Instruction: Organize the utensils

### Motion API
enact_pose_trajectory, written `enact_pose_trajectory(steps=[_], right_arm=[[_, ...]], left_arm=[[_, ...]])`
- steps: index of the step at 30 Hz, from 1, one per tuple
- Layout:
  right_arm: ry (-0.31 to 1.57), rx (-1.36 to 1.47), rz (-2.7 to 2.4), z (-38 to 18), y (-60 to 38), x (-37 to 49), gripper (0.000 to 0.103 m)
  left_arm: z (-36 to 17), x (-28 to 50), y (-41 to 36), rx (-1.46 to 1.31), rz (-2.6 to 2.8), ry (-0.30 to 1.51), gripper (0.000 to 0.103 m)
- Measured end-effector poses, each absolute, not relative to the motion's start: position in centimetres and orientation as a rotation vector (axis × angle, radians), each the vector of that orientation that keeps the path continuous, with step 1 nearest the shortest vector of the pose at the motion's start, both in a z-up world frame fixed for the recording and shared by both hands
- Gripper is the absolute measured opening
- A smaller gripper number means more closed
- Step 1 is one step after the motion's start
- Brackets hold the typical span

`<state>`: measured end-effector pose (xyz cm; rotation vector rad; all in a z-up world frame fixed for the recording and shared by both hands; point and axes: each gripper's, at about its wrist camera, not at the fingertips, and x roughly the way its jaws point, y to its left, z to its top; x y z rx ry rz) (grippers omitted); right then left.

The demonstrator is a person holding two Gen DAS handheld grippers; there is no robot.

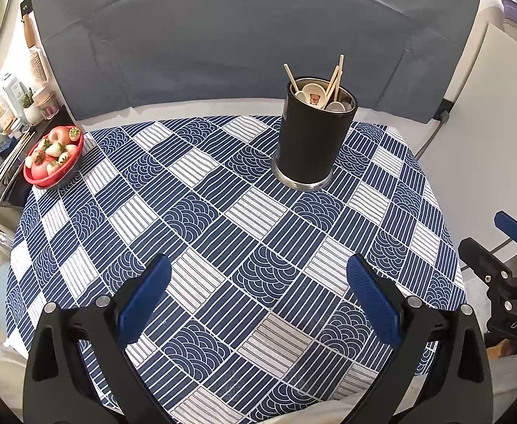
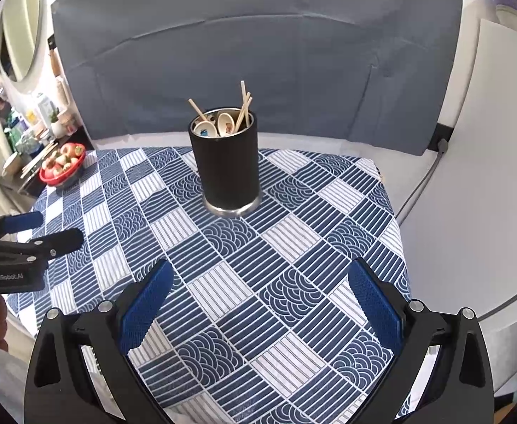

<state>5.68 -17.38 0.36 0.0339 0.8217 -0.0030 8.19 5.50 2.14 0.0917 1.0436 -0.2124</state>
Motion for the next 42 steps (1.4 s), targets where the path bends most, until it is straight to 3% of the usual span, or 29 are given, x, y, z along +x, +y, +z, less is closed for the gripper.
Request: enact_pose_trajectory(steps=[42], right_arm=[[0.835, 0.037, 0.05, 0.01, -16.96, 6.2, 0.095]], left_arm=[[1.85, 8.56, 5.66, 0.068, -0.217, 1.04, 0.097]])
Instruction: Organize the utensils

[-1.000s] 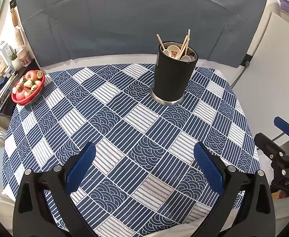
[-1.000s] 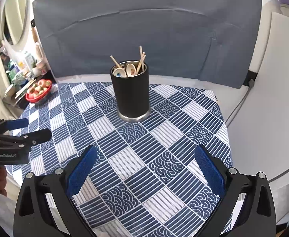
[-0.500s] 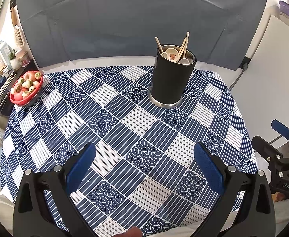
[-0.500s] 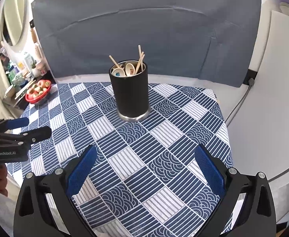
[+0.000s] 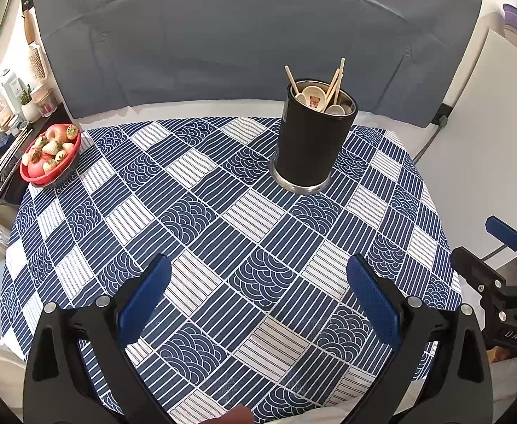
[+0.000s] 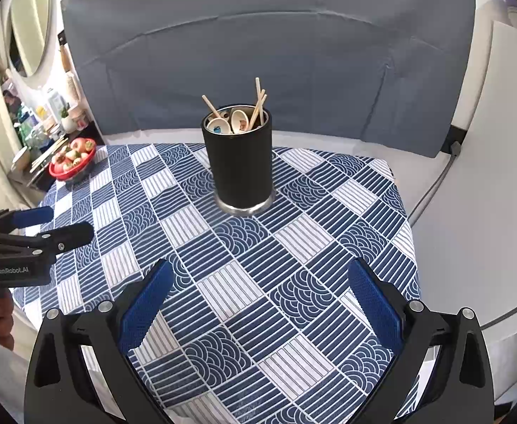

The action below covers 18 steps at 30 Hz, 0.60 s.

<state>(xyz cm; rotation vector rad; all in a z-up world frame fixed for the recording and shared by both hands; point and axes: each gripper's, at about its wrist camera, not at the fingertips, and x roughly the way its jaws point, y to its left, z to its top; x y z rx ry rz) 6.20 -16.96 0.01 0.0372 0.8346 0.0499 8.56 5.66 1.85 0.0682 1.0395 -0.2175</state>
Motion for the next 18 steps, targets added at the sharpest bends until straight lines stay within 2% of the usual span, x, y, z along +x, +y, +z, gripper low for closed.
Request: enact_pose_trajectory(steps=[18], right_arm=[[0.854, 0.019, 0.053, -1.0, -17.0, 7.1, 0.095]], left_arm=[[0.6, 9.1, 5.9, 0.065, -0.205, 1.078, 0.097]])
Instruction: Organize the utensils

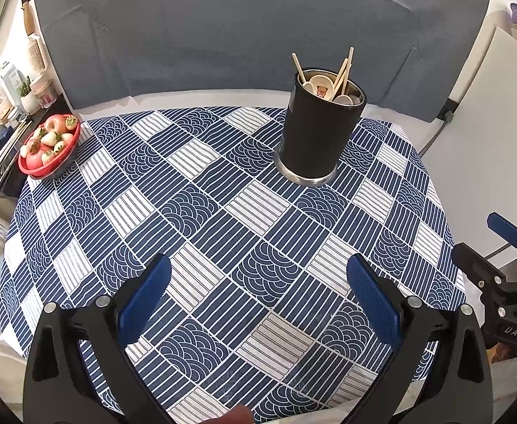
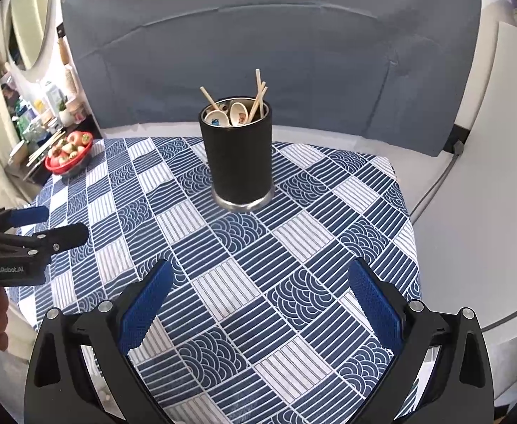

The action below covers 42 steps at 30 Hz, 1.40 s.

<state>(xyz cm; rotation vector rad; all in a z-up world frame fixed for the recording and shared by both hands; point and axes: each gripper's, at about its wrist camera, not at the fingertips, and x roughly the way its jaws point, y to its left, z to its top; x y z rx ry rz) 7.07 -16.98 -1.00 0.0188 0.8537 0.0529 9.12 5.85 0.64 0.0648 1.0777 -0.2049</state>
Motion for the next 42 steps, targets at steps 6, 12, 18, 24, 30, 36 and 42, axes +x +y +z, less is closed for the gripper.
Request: enact_pose_trajectory(steps=[6, 12, 18, 24, 30, 36, 42], right_arm=[[0.861, 0.026, 0.064, -1.2, -17.0, 7.3, 0.095], [0.857, 0.031, 0.065, -1.2, -17.0, 7.3, 0.095], [0.852, 0.034, 0.069, -1.2, -17.0, 7.2, 0.095], [0.85, 0.029, 0.072, -0.9, -17.0, 7.2, 0.095], [0.847, 0.018, 0.062, -0.7, -16.9, 7.0, 0.095], [0.842, 0.019, 0.062, -0.6, -16.9, 6.9, 0.095], [0.838, 0.022, 0.069, -0.5, -16.9, 6.8, 0.095]], left_arm=[[1.1, 8.9, 5.2, 0.126, -0.206, 1.052, 0.097], [1.7, 9.1, 5.2, 0.148, -0.185, 1.008, 0.097], [1.9, 9.0, 5.0, 0.147, -0.183, 1.0, 0.097], [1.7, 8.9, 5.0, 0.118, -0.208, 1.029, 0.097], [1.7, 8.8, 4.9, 0.118, -0.217, 1.029, 0.097], [1.9, 8.6, 5.0, 0.107, -0.206, 1.037, 0.097], [2.0, 8.6, 4.8, 0.109, -0.218, 1.037, 0.097]])
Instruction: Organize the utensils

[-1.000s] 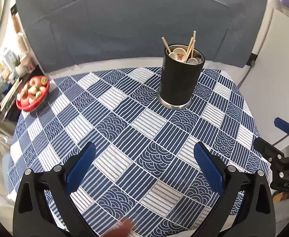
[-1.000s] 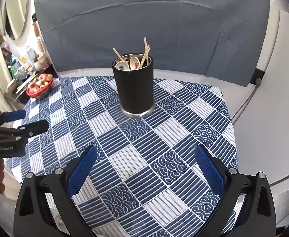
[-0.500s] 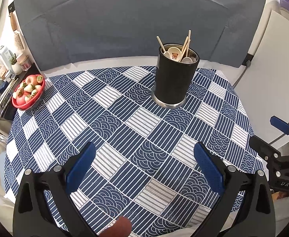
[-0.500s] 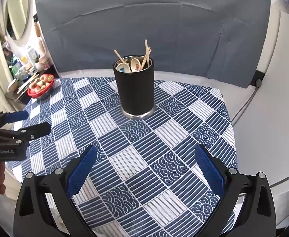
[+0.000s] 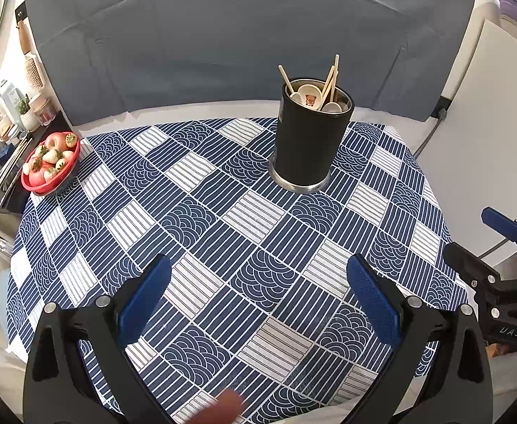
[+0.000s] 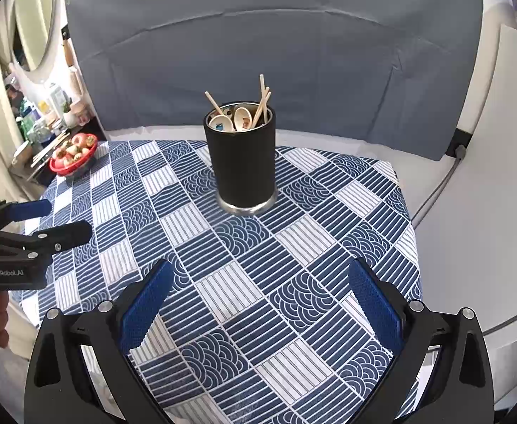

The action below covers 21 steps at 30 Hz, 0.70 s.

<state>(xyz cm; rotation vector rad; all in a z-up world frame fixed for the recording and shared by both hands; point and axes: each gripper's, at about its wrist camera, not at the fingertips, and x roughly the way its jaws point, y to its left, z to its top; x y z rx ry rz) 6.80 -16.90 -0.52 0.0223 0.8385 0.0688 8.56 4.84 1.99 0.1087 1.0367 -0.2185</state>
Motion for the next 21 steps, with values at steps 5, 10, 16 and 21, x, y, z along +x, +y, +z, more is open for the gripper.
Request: enact_pose_trajectory(steps=[5, 10, 16, 21], right_arm=[[0.836, 0.021, 0.073, -0.44, -16.77, 6.81, 0.095], [0.839, 0.018, 0.079, -0.54, -16.64, 6.75, 0.095], [0.84, 0.014, 0.078, -0.57, -16.62, 6.74, 0.095], [0.84, 0.013, 0.078, -0.59, -16.59, 6.68, 0.095]], left_arm=[[2.05, 8.47, 4.96, 0.104, -0.215, 1.039, 0.097], [1.87, 8.45, 5.19, 0.093, -0.201, 1.052, 0.097], [1.93, 8.48, 5.07, 0.117, -0.204, 1.044, 0.097], [1.87, 8.46, 5.12, 0.112, -0.205, 1.046, 0.097]])
